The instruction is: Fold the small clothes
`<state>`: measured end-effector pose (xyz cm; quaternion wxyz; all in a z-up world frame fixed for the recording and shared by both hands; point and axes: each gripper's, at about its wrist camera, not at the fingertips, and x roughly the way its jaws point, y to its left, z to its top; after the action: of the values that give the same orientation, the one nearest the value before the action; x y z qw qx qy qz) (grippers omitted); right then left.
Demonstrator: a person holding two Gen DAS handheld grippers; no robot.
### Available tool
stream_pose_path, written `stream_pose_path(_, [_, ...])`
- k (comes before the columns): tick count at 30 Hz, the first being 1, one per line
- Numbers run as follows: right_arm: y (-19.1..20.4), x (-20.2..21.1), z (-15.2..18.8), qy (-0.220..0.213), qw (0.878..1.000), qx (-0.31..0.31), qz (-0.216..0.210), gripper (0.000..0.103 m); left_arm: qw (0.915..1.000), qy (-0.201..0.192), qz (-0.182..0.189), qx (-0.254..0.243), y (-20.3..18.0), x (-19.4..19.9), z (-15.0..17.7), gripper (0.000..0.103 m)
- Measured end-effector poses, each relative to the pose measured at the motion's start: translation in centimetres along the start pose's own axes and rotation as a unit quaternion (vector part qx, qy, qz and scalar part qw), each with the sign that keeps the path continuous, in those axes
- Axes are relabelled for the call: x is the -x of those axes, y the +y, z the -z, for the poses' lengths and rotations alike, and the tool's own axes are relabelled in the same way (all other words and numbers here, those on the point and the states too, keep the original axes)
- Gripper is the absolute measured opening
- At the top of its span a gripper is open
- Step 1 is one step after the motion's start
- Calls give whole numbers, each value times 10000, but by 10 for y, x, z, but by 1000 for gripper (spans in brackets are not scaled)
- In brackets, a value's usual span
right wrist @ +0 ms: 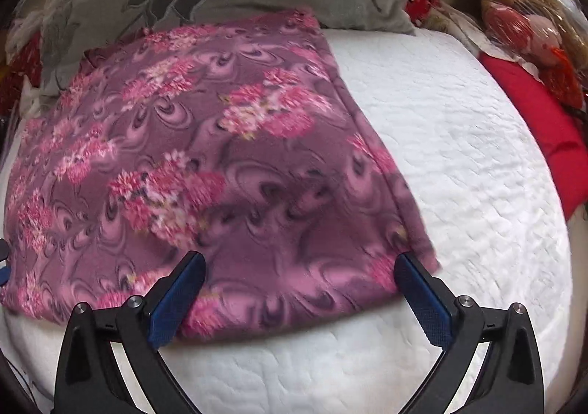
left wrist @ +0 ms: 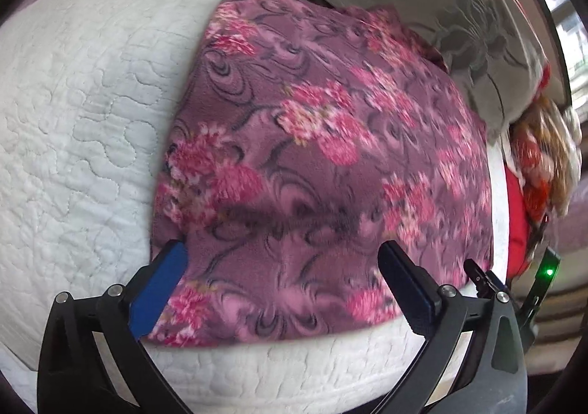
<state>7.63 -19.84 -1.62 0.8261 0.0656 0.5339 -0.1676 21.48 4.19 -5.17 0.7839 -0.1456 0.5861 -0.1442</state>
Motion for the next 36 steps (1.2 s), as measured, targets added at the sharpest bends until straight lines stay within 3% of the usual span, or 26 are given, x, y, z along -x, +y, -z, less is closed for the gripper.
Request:
stream_pose_path(3, [-14,10,16,241,9990,-41,382,103,9998,-46,63,-175,0,14,14,103])
stream_pose_path(5, [-26,17,28,399,9940,-49,1017,102,9996,-88,141,-233,1,25,22,103])
stream_pose_path(7, [-38,27,42,404,9906,-64,1304,101,9993,-162,191,-293,6,39,32,103])
stream_pose_path(15, [-62,86,61,-220,9852,-529,1615,102,9982,-382,-41,-459,36,74,48,103])
stream_pose_path(21, [-52,106,61,-834,9862,-638,1280,102,9993,-297,-91,-214,41,75,51,103])
stream_pose_path(24, [-44,101,75,-1007,9875,-535,1093,102,9995,-81,-124,-296,33,72,51,103])
stream_pose_path(26, [-33,97,82,-1124,9880,-307,1010,102,9992,-140,-112,-347,30,78,45,103])
stream_pose_path(31, [28,97,61,-1400,9852,904,405,101,9994,-324,-15,-89,37,87,4,103])
stream_pose_path(36, [125,103,61,-1630,9567,2362,-485,102,9983,-197,62,544,55,78,-33,103])
